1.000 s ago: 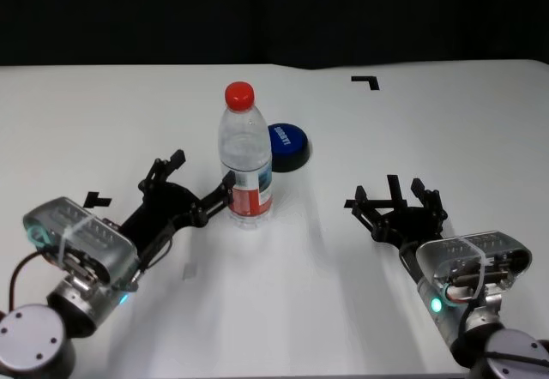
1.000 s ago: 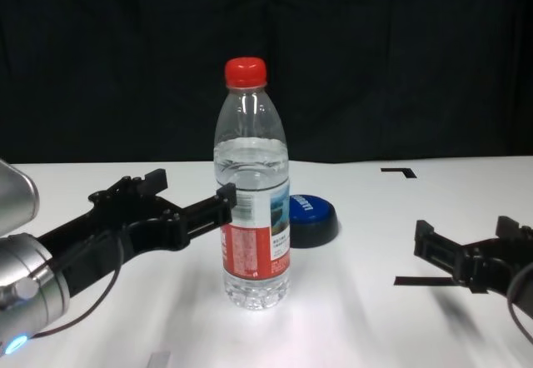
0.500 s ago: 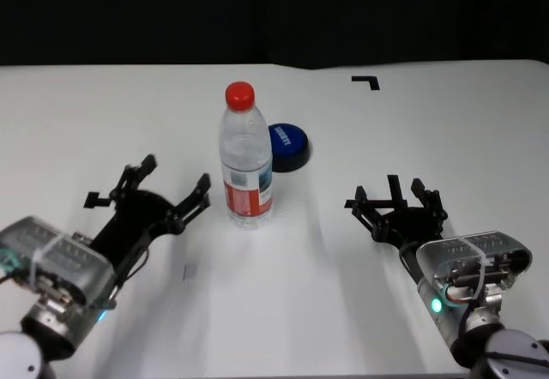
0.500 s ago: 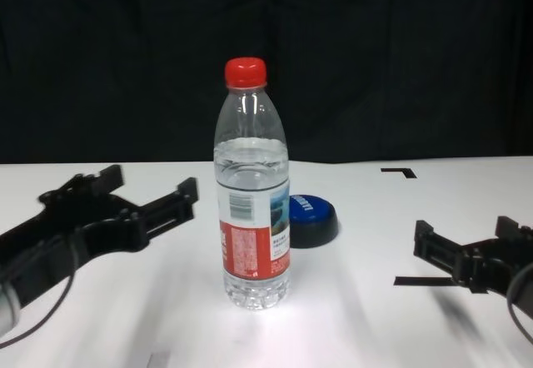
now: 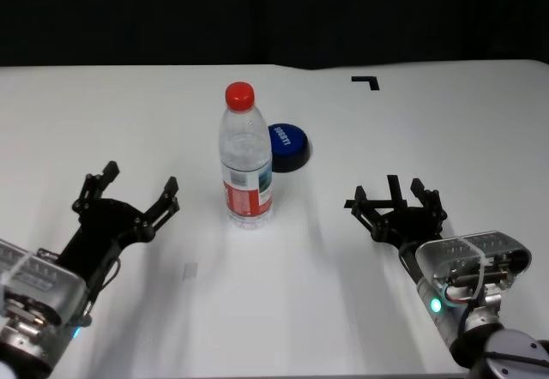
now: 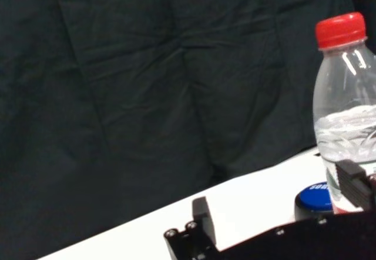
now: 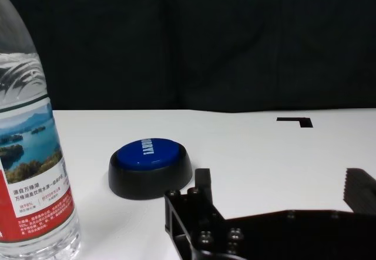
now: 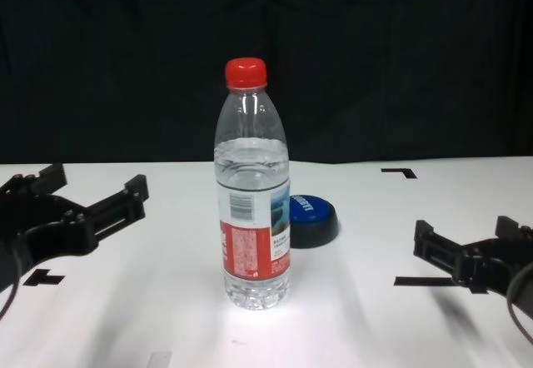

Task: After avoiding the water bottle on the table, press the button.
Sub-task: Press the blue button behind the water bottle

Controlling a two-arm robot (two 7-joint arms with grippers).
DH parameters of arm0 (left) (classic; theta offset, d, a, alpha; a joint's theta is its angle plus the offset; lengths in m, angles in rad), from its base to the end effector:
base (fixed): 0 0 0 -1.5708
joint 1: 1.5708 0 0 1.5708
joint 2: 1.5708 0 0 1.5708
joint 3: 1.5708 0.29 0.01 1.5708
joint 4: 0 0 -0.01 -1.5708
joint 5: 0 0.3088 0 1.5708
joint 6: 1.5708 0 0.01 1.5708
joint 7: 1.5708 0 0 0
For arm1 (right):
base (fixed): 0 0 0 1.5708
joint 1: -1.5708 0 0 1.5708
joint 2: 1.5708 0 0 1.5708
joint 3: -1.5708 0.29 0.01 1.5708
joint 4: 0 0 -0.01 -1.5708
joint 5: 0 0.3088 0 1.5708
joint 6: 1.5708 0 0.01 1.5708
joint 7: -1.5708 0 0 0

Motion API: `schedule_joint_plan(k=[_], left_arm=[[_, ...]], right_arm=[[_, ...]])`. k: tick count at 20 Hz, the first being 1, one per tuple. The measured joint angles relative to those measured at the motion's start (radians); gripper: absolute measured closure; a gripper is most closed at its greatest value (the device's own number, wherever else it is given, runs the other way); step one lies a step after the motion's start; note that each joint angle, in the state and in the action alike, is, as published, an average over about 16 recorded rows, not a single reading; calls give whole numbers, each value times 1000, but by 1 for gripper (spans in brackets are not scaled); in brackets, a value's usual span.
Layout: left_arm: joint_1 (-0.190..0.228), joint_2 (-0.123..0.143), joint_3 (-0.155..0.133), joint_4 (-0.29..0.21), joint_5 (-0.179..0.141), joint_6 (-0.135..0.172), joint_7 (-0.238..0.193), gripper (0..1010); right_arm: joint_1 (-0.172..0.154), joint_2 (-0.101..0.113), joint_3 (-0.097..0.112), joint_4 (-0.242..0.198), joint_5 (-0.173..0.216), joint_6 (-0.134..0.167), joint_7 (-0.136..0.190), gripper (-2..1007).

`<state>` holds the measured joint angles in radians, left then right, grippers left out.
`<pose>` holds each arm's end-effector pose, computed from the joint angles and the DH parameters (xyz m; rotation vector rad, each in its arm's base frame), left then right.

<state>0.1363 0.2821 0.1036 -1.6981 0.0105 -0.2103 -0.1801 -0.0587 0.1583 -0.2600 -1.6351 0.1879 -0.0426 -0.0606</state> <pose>0.2874 0.0391 -0.2985 0.0862 -0.3292 1.2106 0.3002 0.0394 -0.3070 0.0397 0.0386 -1.3662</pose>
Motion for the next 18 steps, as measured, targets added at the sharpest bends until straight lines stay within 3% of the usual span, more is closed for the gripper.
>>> schedule_joint_plan(k=[8, 18], left_arm=[[49, -21, -39, -41, 29, 6, 24, 7], [90, -49, -68, -71, 56, 12, 45, 7]], right_arm=[[0, 0, 0, 0, 0, 0, 0, 3], [0, 0, 0, 0, 0, 0, 0, 2]])
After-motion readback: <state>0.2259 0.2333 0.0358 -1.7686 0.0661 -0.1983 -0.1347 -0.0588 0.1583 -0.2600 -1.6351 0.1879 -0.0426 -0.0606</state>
